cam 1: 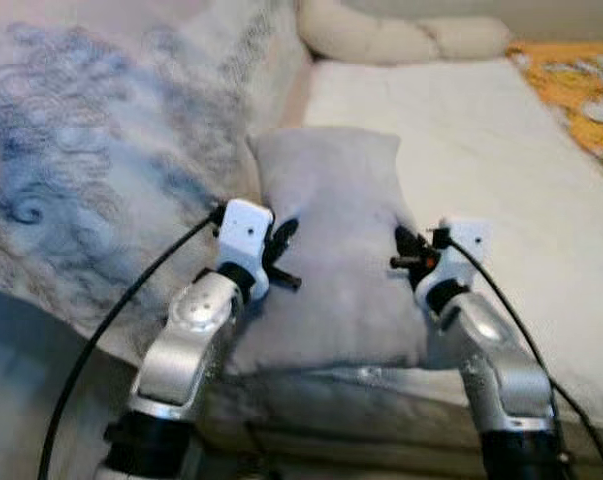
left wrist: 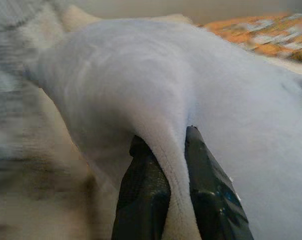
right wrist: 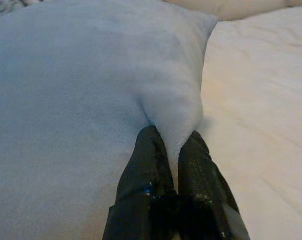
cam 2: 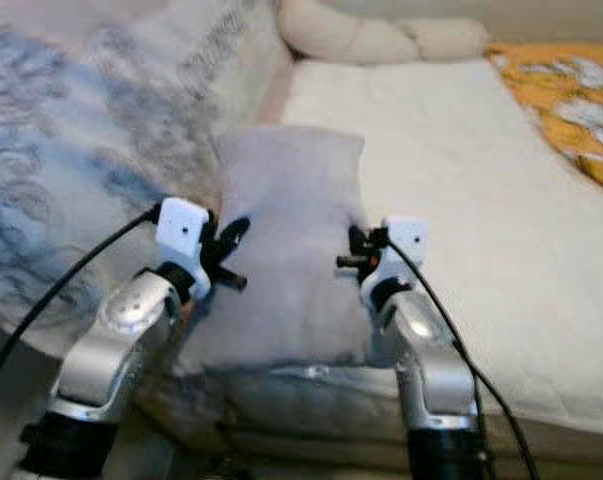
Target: Clean up the room
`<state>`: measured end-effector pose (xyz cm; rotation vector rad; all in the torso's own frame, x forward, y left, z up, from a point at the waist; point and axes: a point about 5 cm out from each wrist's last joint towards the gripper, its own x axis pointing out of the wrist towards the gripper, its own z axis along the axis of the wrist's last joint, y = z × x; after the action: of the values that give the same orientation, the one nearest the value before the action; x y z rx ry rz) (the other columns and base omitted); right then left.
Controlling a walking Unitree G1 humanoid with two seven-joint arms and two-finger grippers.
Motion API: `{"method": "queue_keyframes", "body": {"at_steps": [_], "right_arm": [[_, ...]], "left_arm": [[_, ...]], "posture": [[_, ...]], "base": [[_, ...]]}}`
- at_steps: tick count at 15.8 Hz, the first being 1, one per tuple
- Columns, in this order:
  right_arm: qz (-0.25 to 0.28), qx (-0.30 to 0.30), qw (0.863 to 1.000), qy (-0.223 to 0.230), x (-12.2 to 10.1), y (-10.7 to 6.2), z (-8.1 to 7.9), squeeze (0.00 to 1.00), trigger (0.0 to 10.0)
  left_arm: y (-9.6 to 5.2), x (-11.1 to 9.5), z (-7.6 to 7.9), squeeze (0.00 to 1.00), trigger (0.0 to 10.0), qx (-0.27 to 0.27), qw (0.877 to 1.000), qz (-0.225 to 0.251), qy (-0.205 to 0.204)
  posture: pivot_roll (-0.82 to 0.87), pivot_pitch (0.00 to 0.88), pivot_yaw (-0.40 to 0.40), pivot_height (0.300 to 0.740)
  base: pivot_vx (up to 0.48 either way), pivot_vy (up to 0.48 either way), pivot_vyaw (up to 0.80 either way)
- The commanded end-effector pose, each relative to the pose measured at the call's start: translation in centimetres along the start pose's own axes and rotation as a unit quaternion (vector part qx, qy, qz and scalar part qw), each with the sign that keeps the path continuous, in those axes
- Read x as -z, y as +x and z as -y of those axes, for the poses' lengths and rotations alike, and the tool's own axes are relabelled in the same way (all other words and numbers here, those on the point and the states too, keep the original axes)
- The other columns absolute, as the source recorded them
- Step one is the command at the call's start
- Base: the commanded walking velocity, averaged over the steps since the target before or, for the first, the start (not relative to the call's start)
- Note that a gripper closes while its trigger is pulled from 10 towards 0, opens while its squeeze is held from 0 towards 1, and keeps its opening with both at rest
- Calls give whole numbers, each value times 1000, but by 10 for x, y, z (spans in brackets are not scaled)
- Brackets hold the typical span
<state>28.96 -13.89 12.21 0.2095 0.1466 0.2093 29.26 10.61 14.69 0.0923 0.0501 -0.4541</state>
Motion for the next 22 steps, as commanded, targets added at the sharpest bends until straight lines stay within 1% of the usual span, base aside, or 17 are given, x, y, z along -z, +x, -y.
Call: {"method": "queue_keyframes", "body": {"at_steps": [1,4,5,6,9,12,13,15,17,18,20,22], "right_arm": [[13,21,1000,-2,-7,-3,9,0,10000],[15,22,1000,-6,-6,-5,10,0,10000],[14,22,1000,-6,-6,-5,10,0,10000],[12,23,1000,-7,-5,-5,11,0,10000],[7,24,1000,-9,-3,-4,11,0,10000],[1,32,999,-11,-1,-3,14,0,10000],[1,38,999,-10,-1,-1,16,0,10000],[1,54,999,-5,-2,7,21,0,10000],[-8,64,998,-9,1,16,27,0,10000],[-11,67,998,-10,3,17,29,0,10000],[-32,72,997,-7,12,30,36,0,10000],[-52,81,995,12,21,43,43,0,10000]], "left_arm": [[1,-10,-5,0,10000,-8,1000,23,12],[2,-11,1,0,10000,-2,1000,23,12],[1,-11,4,0,10000,1,1000,26,5],[1,-12,9,0,10000,12,1000,26,11],[1,-9,15,0,10000,21,999,11,48],[7,-9,20,0,10000,27,997,2,75],[12,-9,19,0,10000,20,996,-6,82],[27,-14,18,0,10000,28,995,-7,100],[40,-17,15,0,10000,29,993,-10,113],[42,-17,14,0,10000,29,993,-10,114],[58,-17,9,0,10000,29,992,-21,117],[72,-23,9,0,10000,37,990,-20,132]], "posture": [[38,0,59,740],[36,0,58,740],[38,0,56,740],[42,0,53,740],[45,0,49,740],[47,0,44,740],[47,0,45,740],[53,0,45,740],[54,0,47,740],[54,0,47,740],[58,0,61,740],[67,0,75,740]], "base": [[386,0,0],[367,0,0],[0,0,0],[0,0,0],[0,0,0],[0,0,0],[0,0,0],[0,0,0],[0,0,0],[0,0,0],[0,0,0],[0,0,0]]}}
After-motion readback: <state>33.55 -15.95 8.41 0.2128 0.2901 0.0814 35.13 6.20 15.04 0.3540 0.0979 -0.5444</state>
